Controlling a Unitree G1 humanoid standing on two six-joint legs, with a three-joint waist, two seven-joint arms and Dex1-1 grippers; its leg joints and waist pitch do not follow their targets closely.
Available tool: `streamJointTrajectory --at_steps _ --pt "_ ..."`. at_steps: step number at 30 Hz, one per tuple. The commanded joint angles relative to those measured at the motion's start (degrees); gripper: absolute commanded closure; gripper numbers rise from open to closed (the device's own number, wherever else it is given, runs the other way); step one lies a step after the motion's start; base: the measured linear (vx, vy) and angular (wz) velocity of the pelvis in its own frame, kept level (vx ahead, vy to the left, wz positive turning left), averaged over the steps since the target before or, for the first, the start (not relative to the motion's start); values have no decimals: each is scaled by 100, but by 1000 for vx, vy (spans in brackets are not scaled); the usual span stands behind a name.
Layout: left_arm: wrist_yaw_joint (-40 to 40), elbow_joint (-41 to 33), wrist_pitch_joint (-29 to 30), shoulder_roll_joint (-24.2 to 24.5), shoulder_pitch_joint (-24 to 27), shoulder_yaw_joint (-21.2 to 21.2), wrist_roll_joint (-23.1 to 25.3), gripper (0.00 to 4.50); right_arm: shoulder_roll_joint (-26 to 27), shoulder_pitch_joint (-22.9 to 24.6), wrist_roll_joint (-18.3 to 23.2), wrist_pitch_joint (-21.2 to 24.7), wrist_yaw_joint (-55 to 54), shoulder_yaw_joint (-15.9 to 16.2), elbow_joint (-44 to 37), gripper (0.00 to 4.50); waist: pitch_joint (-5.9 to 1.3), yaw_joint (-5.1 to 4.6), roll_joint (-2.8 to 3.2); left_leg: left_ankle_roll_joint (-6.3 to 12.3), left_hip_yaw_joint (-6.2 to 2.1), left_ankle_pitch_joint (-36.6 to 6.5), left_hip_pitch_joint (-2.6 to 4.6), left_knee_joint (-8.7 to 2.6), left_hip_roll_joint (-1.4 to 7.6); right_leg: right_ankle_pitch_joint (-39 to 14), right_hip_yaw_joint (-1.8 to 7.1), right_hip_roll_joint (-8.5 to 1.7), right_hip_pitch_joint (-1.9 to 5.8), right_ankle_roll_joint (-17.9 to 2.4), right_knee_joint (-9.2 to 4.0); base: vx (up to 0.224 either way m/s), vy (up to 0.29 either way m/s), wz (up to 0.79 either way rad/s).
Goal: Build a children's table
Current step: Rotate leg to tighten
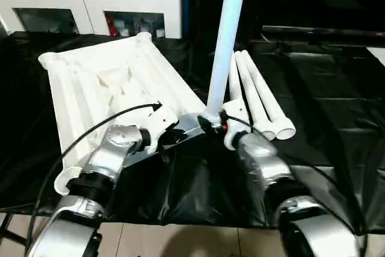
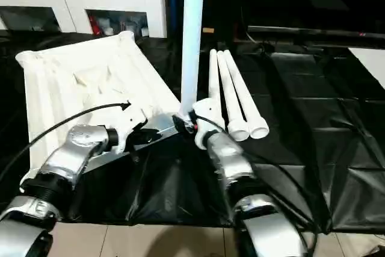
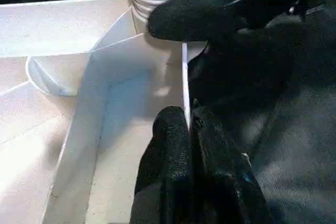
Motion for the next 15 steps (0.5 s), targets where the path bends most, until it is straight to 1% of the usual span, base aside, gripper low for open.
streamJointTrajectory --at_steps 1,2,3,4,5,6,7,8,9,10,13,14,15 --pt "-568 -50 -327 -9 115 -293 -213 450 -78 131 41 76 745 304 -80 57 -305 -10 23 306 -68 -1678 -12 -347 142 -1596 284 -355 226 -1151 -491 0 0 0" --pt "-796 -43 -345 108 136 -271 -272 450 -211 167 62 57 1053 359 -137 57 -322 22 36 365 -46 -1480 2 -328 153 -1252 290 -340 233 -1269 -453 0 0 0" --pt "-969 -38 -378 216 144 -250 -312 450 -318 199 77 50 1300 408 -186 57 -322 22 36 365 -46 -1480 2 -328 153 -1252 290 -340 233 -1269 -453 0 0 0" --pt "-1136 -35 -426 305 148 -233 -365 450 -401 224 88 12 1503 455 -218 57 -342 56 49 421 -42 -1203 -42 -316 166 -778 264 -318 284 -1382 -378 0 0 0" --pt "-1167 -37 -423 319 148 -230 -378 450 -412 229 92 10 1538 463 -226 57 -341 49 52 442 -36 -1149 -52 -315 174 -675 264 -319 283 -1424 -361 0 0 0" --pt "-1309 -45 -409 381 150 -215 -433 450 -461 251 108 -2 1697 496 -259 57 -349 69 59 466 -31 -1049 -53 -301 177 -559 257 -326 287 -1472 -351 0 0 0" --pt "-1525 -54 -442 457 156 -201 -513 450 -523 287 119 -15 1922 556 -320 57 -345 69 56 475 -30 -1026 -63 -300 181 -519 261 -331 291 -1489 -342 0 0 0" --pt "-1710 -60 -428 523 161 -191 -572 450 -572 319 120 -30 2139 599 -371 57 -341 64 48 483 -35 -1017 -76 -303 179 -520 254 -327 302 -1499 -337 0 0 0" --pt "-1885 -44 -458 607 158 -197 -598 450 -635 367 140 -12 2408 664 -470 57 -340 72 55 483 -37 -1034 -71 -302 175 -565 249 -331 301 -1495 -341 0 0 0" --pt "-2013 -18 -479 670 151 -198 -614 450 -684 405 156 7 2613 718 -554 57 -321 70 52 472 -36 -1152 -68 -309 179 -777 255 -336 297 -1457 -368 0 0 0" --pt "-2240 5 -464 776 143 -210 -645 450 -757 469 209 105 2954 812 -706 57 -312 65 58 397 -40 -1268 -52 -322 186 -993 258 -340 285 -1433 -385 0 0 0" --pt "-2405 11 -449 835 144 -220 -667 450 -790 497 217 141 3180 840 -772 83 -306 63 52 368 -41 -1326 -49 -324 182 -1126 261 -341 286 -1405 -395 0 0 0" --pt "-2476 14 -444 862 146 -224 -676 450 -806 512 227 172 3295 857 -810 83 -309 70 42 368 -39 -1317 -47 -323 186 -1163 268 -346 287 -1386 -400 0 0 0"
